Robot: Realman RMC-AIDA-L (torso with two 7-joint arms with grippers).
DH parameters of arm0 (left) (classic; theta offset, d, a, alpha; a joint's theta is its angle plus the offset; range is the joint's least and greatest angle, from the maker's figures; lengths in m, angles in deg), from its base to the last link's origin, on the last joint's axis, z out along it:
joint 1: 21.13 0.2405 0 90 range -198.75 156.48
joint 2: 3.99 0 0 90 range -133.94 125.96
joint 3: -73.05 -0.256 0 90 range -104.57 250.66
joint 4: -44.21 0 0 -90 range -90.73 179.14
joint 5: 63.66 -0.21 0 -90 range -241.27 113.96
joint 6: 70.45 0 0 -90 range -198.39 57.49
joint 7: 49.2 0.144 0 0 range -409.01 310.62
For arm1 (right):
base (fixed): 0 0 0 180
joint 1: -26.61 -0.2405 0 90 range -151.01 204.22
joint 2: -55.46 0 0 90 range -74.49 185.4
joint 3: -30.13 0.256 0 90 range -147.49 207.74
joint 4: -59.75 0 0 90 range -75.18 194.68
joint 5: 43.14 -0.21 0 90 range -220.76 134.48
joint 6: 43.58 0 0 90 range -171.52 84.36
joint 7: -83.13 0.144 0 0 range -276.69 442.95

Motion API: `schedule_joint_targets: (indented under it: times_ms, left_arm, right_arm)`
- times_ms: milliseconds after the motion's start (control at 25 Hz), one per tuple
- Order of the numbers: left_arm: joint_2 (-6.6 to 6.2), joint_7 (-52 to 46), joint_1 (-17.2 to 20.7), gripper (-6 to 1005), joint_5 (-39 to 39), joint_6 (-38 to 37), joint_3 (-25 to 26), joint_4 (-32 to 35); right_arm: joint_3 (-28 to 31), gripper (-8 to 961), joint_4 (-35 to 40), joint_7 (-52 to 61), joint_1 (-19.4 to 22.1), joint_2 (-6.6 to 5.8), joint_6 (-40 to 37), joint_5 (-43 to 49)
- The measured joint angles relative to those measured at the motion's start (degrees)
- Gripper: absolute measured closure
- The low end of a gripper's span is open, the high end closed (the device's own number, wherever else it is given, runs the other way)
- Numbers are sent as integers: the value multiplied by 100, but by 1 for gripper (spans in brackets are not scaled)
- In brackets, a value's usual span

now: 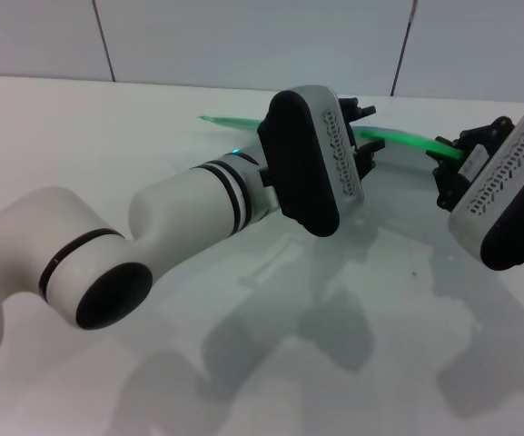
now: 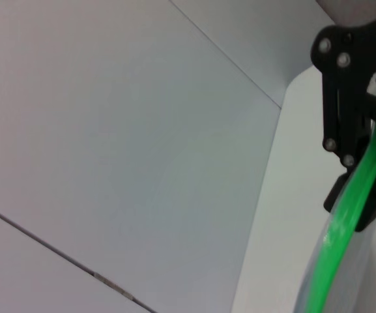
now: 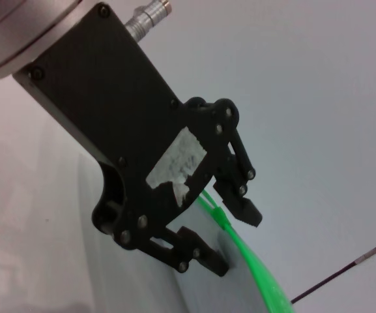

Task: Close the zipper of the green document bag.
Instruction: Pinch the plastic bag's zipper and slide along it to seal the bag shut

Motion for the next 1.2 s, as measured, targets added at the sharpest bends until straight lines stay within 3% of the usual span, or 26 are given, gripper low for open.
schedule_joint_targets:
  times_ms: [240,440,1000,1200]
  left_arm:
    - [4,20,6,583,0,-28,-18,-72]
    - [6,32,8,563,-5,-31,-86,-82]
    - [13,35,-11,634,-49,-32,-149,-15]
    - [13,35,6,794,-38,-32,-212,-18]
  right_arm:
    - [4,905,-4,0,-33,0,-1,-14]
    - [-20,905,-4,0,-43,0,-4,-16]
    - [-80,905,46,0,-48,0,-4,13]
    - [-89,904,28,0,-49,0,-4,20]
